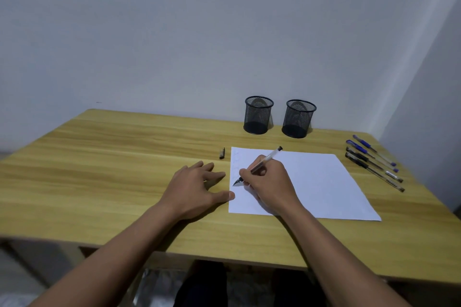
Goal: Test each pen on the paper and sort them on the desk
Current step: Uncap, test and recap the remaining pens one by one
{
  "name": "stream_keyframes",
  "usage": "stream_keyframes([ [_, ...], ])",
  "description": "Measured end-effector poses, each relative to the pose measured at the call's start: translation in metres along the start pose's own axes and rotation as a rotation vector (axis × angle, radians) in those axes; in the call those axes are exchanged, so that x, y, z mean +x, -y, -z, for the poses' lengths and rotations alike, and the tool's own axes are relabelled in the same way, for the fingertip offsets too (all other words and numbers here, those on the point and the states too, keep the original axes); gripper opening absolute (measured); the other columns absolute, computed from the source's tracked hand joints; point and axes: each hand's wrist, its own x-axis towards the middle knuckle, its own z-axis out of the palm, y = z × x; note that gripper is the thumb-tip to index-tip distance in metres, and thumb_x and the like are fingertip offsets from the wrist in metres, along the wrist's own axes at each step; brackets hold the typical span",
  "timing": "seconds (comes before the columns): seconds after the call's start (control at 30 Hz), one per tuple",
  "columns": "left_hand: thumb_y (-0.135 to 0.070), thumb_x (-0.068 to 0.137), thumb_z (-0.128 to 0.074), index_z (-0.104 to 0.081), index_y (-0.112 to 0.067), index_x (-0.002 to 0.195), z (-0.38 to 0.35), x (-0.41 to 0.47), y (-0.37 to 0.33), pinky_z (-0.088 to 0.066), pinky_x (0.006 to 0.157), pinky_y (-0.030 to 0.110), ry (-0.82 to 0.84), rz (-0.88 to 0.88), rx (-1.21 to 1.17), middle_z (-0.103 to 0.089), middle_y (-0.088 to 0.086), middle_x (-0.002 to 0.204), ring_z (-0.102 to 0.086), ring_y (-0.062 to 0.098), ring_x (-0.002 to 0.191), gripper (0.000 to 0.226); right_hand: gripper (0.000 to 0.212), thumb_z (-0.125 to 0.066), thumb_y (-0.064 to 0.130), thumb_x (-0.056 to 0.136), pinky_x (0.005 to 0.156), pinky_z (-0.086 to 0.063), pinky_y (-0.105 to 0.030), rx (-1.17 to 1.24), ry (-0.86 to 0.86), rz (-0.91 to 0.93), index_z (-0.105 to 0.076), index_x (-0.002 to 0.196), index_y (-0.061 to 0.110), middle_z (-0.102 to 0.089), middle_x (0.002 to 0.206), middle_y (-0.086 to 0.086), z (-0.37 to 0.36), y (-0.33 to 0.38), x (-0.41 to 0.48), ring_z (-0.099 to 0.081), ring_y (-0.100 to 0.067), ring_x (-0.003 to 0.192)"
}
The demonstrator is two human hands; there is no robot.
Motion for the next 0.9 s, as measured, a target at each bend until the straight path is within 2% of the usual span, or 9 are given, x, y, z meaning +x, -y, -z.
stream_keyframes([
  [0.1, -0.081, 0.065, -0.06, -0.059, -0.042, 0.133, -0.0005, 0.0004, 0.0003, -0.02, 0.12, 0.043, -0.006, 0.005, -0.002, -0.038, -0.006, 0.156, -0.025, 0.012, 0.149, 0.078, 0.018, -0.074, 0.031, 0.089, 0.074, -0.062, -0.054, -0.007, -0.036, -0.002, -0.071, 0.078, 0.016, -0.075, 0.072, 0.001, -0.0006, 0.0006, 0.0003, -0.074, -0.017, 0.074],
  [0.5, -0.087, 0.059, -0.053, -0.059, -0.043, 0.131, -0.002, -0.0017, 0.0007, -0.018, 0.121, 0.042, -0.012, 0.005, -0.014, -0.038, -0.008, 0.156, -0.024, 0.01, 0.149, 0.084, 0.021, -0.072, 0.027, 0.084, 0.067, -0.06, -0.06, -0.003, -0.061, -0.059, -0.068, 0.074, 0.009, -0.072, 0.069, -0.011, -0.0001, -0.0024, 0.0, -0.073, -0.036, 0.073],
  [0.67, -0.086, 0.06, -0.053, -0.059, -0.043, 0.132, -0.0018, -0.0025, 0.0006, -0.018, 0.121, 0.042, -0.013, 0.005, -0.012, -0.038, -0.009, 0.156, -0.024, 0.01, 0.148, 0.084, 0.021, -0.071, 0.023, 0.087, 0.06, -0.059, -0.052, -0.021, -0.08, -0.055, -0.068, 0.076, 0.005, -0.073, 0.068, -0.012, 0.0007, -0.002, 0.0005, -0.072, -0.035, 0.065],
  [0.77, -0.086, 0.061, -0.055, -0.059, -0.043, 0.132, -0.0021, -0.0024, 0.001, -0.019, 0.121, 0.041, -0.016, 0.001, -0.009, -0.038, -0.009, 0.156, -0.024, 0.009, 0.148, 0.083, 0.021, -0.071, 0.022, 0.088, 0.059, -0.059, -0.045, -0.028, -0.084, -0.063, -0.067, 0.077, 0.005, -0.073, 0.068, -0.011, 0.0017, -0.0018, 0.0006, -0.068, -0.025, 0.056],
  [0.9, -0.086, 0.061, -0.055, -0.06, -0.044, 0.131, -0.003, -0.0016, 0.0016, -0.019, 0.121, 0.041, -0.021, -0.001, -0.008, -0.039, -0.01, 0.156, -0.024, 0.009, 0.148, 0.082, 0.02, -0.07, 0.021, 0.088, 0.057, -0.058, -0.042, -0.028, -0.083, -0.06, -0.067, 0.078, 0.004, -0.072, 0.068, -0.011, 0.003, -0.0031, -0.0001, -0.068, -0.025, 0.055],
])
